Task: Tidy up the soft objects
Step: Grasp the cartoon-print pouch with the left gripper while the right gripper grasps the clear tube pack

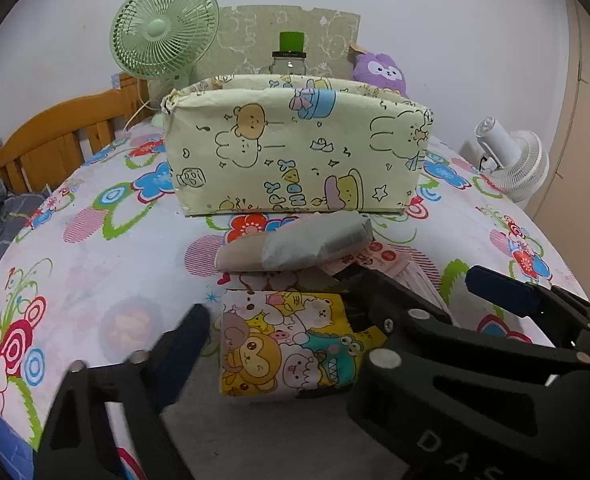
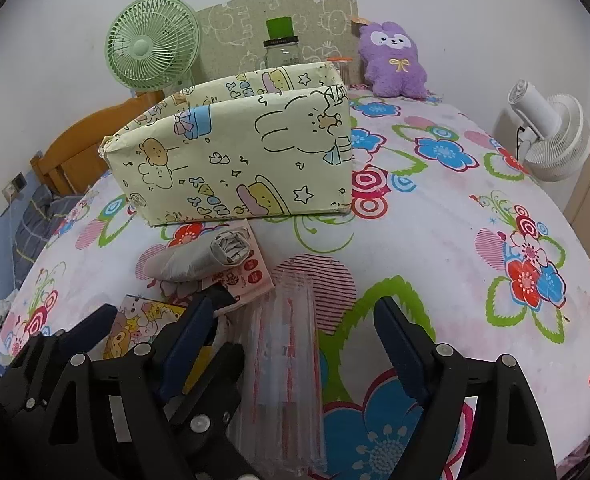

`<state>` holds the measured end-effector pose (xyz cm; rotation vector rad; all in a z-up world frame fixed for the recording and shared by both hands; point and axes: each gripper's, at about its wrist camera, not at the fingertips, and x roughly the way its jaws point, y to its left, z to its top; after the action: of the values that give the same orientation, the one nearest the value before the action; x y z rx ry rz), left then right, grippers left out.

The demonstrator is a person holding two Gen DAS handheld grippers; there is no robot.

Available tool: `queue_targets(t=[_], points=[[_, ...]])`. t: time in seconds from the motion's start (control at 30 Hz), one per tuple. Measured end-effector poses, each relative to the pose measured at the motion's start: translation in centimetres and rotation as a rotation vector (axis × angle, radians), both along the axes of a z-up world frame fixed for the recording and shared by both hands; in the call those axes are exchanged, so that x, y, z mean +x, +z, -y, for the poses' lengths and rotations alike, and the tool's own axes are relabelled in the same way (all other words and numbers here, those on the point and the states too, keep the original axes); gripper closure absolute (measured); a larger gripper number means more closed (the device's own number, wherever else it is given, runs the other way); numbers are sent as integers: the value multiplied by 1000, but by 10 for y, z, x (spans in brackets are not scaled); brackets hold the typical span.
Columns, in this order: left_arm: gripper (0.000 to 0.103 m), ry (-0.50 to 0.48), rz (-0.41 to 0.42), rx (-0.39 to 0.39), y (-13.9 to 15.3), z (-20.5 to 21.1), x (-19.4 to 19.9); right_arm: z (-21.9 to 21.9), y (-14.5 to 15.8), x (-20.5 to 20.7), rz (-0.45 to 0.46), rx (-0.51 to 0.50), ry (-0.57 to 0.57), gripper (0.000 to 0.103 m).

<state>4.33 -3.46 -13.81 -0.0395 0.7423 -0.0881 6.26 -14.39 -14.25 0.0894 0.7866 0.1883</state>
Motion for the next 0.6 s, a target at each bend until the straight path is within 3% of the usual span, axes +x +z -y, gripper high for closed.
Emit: queue_targets(t=[0.1,0.33,0.5,0.6], points=[[25,-10,-7,-18,0,-1,0,1,0,-1,-1,5,-1,18],[26,6,-8,-4,1,-4,-6,0,2,-6,-14,15,-1,22],[26,40,-3,17,3,-15,-10,-2,2,-6,-36,24,-18,35],[26,50,-9,30,2,-20,-11,-5,-2,-4,-59,43,-7,38]])
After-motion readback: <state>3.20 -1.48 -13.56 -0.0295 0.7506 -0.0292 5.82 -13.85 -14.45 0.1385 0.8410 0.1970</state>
